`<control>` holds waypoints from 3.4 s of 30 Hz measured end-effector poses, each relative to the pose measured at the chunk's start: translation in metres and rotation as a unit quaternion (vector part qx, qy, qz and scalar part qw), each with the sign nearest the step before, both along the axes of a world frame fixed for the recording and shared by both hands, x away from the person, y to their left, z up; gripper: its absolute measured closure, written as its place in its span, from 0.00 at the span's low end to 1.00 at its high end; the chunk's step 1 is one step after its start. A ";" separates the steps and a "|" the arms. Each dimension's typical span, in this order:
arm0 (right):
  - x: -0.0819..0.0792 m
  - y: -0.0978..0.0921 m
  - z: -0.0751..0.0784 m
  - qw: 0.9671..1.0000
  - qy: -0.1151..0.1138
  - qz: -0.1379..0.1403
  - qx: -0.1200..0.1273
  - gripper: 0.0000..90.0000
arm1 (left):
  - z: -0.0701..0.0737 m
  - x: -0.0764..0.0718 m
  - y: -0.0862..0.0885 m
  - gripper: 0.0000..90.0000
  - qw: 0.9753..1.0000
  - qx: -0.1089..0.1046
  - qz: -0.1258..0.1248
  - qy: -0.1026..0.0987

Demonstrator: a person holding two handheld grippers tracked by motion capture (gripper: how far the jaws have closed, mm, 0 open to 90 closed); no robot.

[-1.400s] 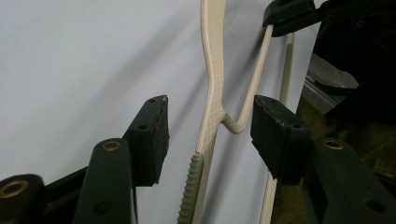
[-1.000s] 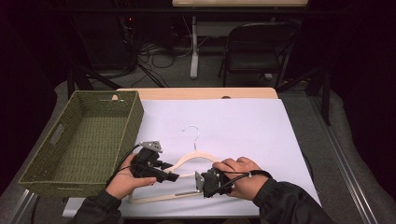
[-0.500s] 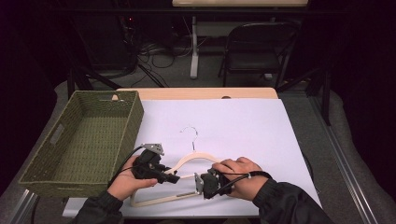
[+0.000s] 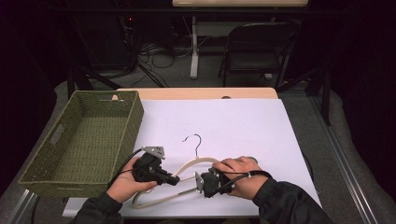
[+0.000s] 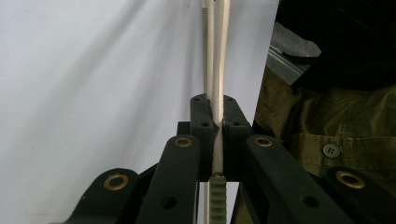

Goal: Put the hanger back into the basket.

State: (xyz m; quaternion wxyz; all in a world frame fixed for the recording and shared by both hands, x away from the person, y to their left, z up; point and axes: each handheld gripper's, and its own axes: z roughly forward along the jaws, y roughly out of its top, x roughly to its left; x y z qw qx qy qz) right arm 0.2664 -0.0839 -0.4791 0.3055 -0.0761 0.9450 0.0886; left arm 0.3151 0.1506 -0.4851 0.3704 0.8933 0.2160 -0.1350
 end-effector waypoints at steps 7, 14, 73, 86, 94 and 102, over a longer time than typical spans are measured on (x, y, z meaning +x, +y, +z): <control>0.003 -0.002 0.002 1.000 -0.002 -0.010 0.020 0.87 | 0.002 0.001 0.002 0.97 1.000 0.002 0.006 -0.004; 0.005 -0.008 0.006 0.999 -0.002 -0.012 0.040 0.77 | 0.000 0.002 0.010 0.97 1.000 -0.006 0.024 -0.005; 0.013 -0.025 0.006 0.997 0.008 -0.049 0.065 0.49 | 0.083 -0.017 0.083 0.97 0.938 0.002 0.320 -0.131; 0.013 -0.022 0.002 0.997 0.012 -0.050 0.059 0.48 | 0.114 -0.018 0.120 0.97 0.914 -0.006 0.377 -0.153; 0.014 -0.021 0.001 0.997 0.013 -0.052 0.058 0.48 | 0.114 -0.012 0.149 0.97 0.896 0.009 0.420 -0.147; 0.014 -0.021 0.000 0.997 0.013 -0.051 0.059 0.48 | 0.106 -0.008 0.183 0.97 0.873 0.028 0.466 -0.140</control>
